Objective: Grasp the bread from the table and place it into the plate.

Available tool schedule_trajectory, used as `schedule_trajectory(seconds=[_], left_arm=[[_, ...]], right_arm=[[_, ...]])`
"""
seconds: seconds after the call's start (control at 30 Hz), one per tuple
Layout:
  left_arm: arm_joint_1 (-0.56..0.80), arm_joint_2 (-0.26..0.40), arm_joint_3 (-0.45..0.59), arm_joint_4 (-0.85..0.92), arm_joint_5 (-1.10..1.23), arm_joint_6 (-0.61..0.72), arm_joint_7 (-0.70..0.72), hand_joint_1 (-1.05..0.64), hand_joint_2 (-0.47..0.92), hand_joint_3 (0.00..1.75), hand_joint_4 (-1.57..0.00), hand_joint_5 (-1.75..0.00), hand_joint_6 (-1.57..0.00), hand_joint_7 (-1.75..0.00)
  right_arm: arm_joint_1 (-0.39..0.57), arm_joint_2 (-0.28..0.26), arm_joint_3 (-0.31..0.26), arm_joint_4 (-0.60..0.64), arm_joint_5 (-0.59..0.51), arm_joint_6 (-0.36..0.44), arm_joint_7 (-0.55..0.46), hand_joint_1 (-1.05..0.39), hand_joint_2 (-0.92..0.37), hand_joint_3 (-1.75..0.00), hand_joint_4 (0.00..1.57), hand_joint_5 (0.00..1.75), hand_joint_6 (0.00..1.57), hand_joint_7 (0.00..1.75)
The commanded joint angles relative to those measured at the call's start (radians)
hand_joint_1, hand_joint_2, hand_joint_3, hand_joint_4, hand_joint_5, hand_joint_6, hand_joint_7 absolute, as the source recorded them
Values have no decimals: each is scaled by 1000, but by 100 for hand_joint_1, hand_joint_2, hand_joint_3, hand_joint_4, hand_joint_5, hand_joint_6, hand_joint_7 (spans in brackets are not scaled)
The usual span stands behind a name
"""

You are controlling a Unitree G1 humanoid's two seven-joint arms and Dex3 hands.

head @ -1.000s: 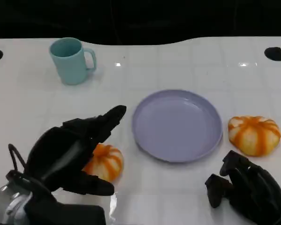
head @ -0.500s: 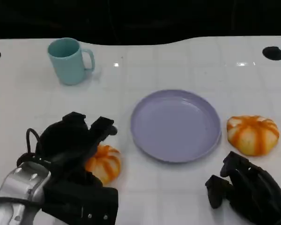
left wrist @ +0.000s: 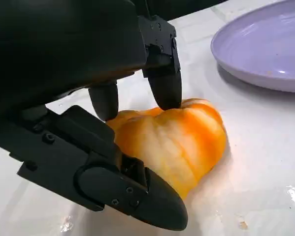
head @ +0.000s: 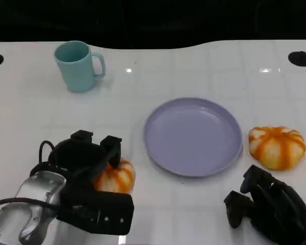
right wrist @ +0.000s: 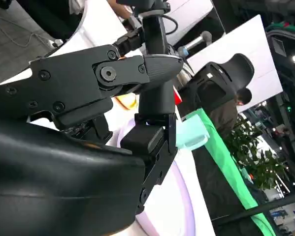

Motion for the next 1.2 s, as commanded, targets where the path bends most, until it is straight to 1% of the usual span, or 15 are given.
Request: schedule_trajectory(seconds=[0.03,0.23,0.37,0.4,0.43,0.47,0.5,0.53,0.57,0.6,0.63,0.8,0.9,1.03,1.2], left_arm=[[-7,8,-30,64,-16,1,57,-105,73,1,0,-175,0,-162],[-29,3,-67,144,-26,-5,120,-105,75,1,0,-175,0,-168],[-53,-7,-87,228,-58,-43,152,-105,71,0,-1,-175,0,-169],[-61,-9,-93,255,-62,-58,182,-105,73,2,-28,-174,-9,-169],[-68,-12,-98,285,-63,-73,222,-105,59,41,-68,-165,-34,-156],[-75,-16,-102,316,-64,-89,268,-105,34,104,-105,-153,-66,-137],[-82,-21,-106,345,-66,-103,304,-105,23,146,-136,-132,-105,-112],[-90,-25,-109,375,-68,-114,333,-105,22,160,-146,-124,-123,-98],[-99,-30,-117,407,-63,-121,364,-105,19,167,-152,-122,-140,-87],[-108,-33,-126,436,-58,-127,391,-105,13,167,-155,-131,-150,-86],[-117,-38,-133,466,-56,-134,422,-105,12,168,-156,-136,-153,-88],[-152,-54,-172,601,-48,-197,607,-105,34,174,-157,-168,-157,-133],[-171,-57,-195,657,-44,-236,694,-105,42,175,-157,-174,-157,-151],[-192,-60,-225,721,-40,-285,811,-105,50,175,-157,-175,-157,-168],[-210,-64,-250,765,-47,-310,878,-105,56,175,-157,-175,-157,-174]], right_arm=[[3,-9,1,-1,6,1,1,-55,-92,-23,76,172,66,146],[4,-10,0,-3,6,4,-3,-56,-92,-22,75,172,66,147],[4,-13,-1,-4,7,5,-1,-55,-92,-22,75,172,66,147],[4,-13,-2,-3,8,4,0,-56,-92,-22,75,172,66,147],[3,-14,-2,-1,9,5,3,-56,-92,-22,75,172,66,147],[2,-15,-3,2,10,4,6,-56,-92,-21,76,172,66,146],[1,-15,-4,5,11,2,10,-57,-92,-21,76,172,66,146],[1,-16,-5,6,13,3,13,-57,-92,-21,76,173,66,145],[0,-16,-6,8,15,4,16,-56,-92,-20,76,173,66,144],[0,-16,-7,9,16,5,18,-56,-92,-20,76,173,67,144],[1,-17,-7,7,15,7,17,-56,-92,-20,76,173,67,143],[6,-18,-6,4,10,3,14,-56,-92,-20,76,172,68,142],[5,-17,-6,4,10,6,13,-56,-92,-20,76,172,68,142],[4,-17,-6,7,8,3,12,-56,-92,-21,76,172,68,142],[-2,-18,-10,13,17,18,16,-56,-92,-20,76,171,68,142]])
